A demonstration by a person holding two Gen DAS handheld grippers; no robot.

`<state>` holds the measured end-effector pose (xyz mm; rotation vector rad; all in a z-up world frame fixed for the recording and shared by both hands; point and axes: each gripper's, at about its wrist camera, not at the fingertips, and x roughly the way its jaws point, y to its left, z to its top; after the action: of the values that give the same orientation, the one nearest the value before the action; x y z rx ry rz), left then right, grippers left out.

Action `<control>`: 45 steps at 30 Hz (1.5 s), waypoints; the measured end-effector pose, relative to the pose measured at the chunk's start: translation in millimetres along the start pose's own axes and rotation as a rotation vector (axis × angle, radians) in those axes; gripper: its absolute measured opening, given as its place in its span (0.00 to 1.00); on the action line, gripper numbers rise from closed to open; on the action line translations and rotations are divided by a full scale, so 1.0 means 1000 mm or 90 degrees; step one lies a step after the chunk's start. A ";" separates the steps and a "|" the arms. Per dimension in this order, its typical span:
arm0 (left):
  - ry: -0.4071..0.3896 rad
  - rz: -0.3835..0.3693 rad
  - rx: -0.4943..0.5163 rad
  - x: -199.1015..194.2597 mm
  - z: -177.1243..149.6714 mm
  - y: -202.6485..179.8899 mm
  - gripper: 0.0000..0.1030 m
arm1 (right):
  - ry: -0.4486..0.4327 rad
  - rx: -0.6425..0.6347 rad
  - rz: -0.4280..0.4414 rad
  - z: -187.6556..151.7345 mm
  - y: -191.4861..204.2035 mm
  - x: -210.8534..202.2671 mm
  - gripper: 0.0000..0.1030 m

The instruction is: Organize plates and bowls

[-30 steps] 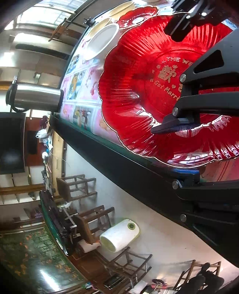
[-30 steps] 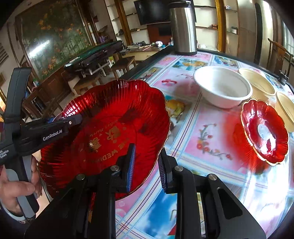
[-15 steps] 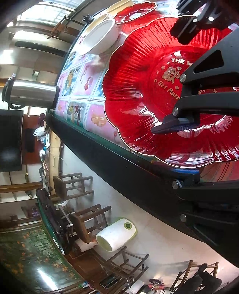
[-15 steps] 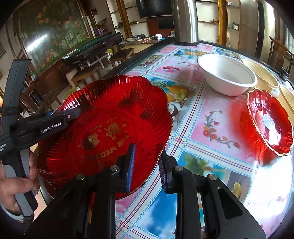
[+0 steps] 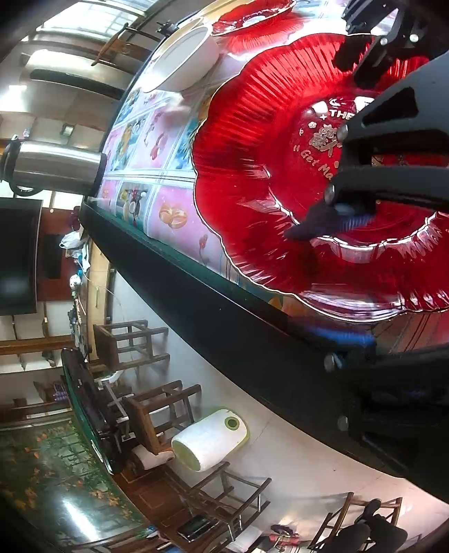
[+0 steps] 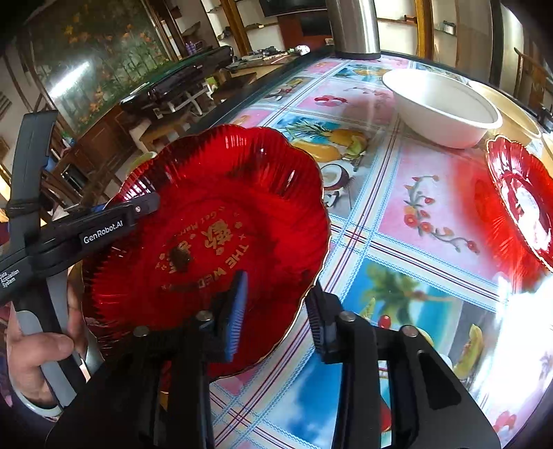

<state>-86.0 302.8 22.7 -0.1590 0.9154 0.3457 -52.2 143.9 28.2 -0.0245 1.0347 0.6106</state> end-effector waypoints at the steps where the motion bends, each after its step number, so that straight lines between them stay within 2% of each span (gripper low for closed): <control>1: -0.003 0.001 -0.004 -0.001 0.000 0.001 0.62 | -0.001 0.002 0.001 0.000 -0.001 -0.001 0.34; 5: -0.023 0.015 -0.025 -0.012 0.003 0.008 0.76 | -0.008 0.028 0.014 0.000 -0.013 -0.009 0.42; 8: -0.043 0.031 -0.019 -0.026 0.008 0.007 0.78 | -0.028 0.050 0.030 0.000 -0.024 -0.023 0.42; 13: -0.091 0.016 0.001 -0.062 0.019 -0.008 0.78 | -0.069 0.065 0.013 0.002 -0.041 -0.051 0.42; 16: -0.132 -0.018 0.018 -0.087 0.023 -0.028 0.78 | -0.091 0.090 0.009 0.002 -0.060 -0.068 0.42; 19: -0.161 -0.083 0.038 -0.105 0.026 -0.059 0.81 | -0.118 0.117 -0.008 -0.003 -0.082 -0.089 0.42; 21: -0.170 -0.111 0.062 -0.111 0.028 -0.084 0.81 | -0.134 0.140 -0.020 -0.006 -0.102 -0.101 0.49; 25: -0.146 -0.175 0.100 -0.108 0.031 -0.128 0.81 | -0.159 0.199 -0.054 -0.016 -0.148 -0.125 0.51; 31: -0.113 -0.203 0.152 -0.093 0.034 -0.198 0.81 | -0.158 0.263 -0.109 -0.026 -0.200 -0.141 0.51; 39: -0.029 -0.199 0.174 -0.049 0.030 -0.251 0.81 | -0.127 0.297 -0.093 -0.020 -0.235 -0.128 0.51; 45: -0.002 -0.190 0.176 -0.032 0.029 -0.266 0.81 | -0.117 0.309 -0.086 -0.006 -0.259 -0.116 0.51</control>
<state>13.3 55.5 62.1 -0.0383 0.9120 -0.0580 26.4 -128.0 51.6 0.3788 0.9701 0.2227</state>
